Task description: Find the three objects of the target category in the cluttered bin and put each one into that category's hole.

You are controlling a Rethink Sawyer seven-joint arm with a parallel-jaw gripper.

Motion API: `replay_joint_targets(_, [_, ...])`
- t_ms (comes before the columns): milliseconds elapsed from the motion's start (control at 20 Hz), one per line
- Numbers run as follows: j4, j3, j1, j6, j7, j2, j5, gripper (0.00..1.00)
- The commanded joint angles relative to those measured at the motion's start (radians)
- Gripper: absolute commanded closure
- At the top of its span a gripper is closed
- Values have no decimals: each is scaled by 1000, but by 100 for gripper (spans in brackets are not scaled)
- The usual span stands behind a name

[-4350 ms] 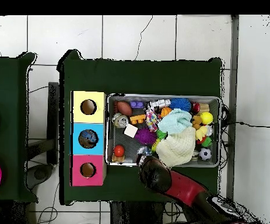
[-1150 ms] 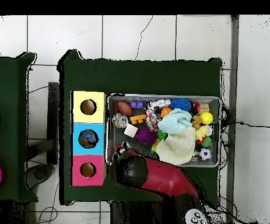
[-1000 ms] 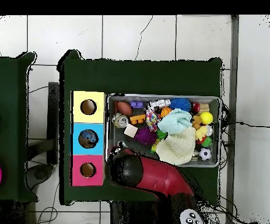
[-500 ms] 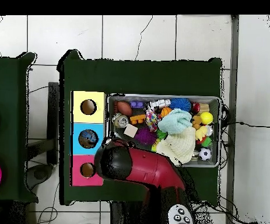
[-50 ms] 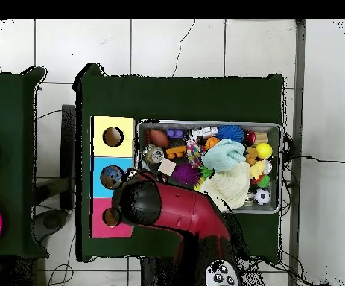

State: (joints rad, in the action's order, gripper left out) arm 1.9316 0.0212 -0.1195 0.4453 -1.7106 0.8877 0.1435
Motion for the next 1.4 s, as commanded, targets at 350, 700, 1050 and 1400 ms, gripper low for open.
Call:
replay_joint_targets(350, [80,-23,31,-64,-301,-62,156,100])
replay_joint_targets(700, [144,-43,44,-120,-331,-88,252,100])
replay_joint_targets(1050, [172,-61,50,-207,-311,-126,300,100])
replay_joint_targets(1400, [179,-46,107,-266,-348,-170,361,100])
